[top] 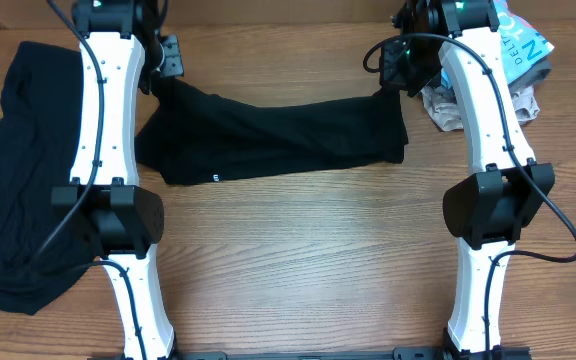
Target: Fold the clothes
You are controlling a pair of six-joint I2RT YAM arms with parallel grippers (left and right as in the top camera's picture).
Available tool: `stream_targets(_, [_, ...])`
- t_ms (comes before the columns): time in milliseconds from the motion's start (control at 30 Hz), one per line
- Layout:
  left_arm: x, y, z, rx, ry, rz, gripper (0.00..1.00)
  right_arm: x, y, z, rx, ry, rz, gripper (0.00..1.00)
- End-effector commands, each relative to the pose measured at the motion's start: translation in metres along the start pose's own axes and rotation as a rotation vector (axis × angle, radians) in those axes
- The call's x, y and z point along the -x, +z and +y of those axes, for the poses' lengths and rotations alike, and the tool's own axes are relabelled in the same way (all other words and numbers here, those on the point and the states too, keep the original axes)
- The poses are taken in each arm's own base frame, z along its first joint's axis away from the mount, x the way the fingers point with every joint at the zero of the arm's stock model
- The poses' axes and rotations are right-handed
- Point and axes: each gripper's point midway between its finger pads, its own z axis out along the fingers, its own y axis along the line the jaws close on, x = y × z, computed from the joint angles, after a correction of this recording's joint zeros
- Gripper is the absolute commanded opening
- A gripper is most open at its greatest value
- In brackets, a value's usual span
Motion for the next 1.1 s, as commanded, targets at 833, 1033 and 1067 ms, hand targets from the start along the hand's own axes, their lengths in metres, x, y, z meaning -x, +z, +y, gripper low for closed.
stream_targets(833, [0.086,-0.090,0.010,0.042,-0.053,-0.449,0.04,0.082,-0.071,-0.006,-0.060,-0.054,-0.413,0.04])
stream_targets(1033, [0.095,-0.066,0.006,0.051,-0.055,-0.452,0.04,0.100,-0.041,-0.008,-0.058,-0.057,-0.423,0.04])
stream_targets(1067, [0.095,-0.060,0.006,0.055,-0.054,-0.443,0.04,0.102,-0.037,-0.008,-0.056,-0.058,-0.423,0.04])
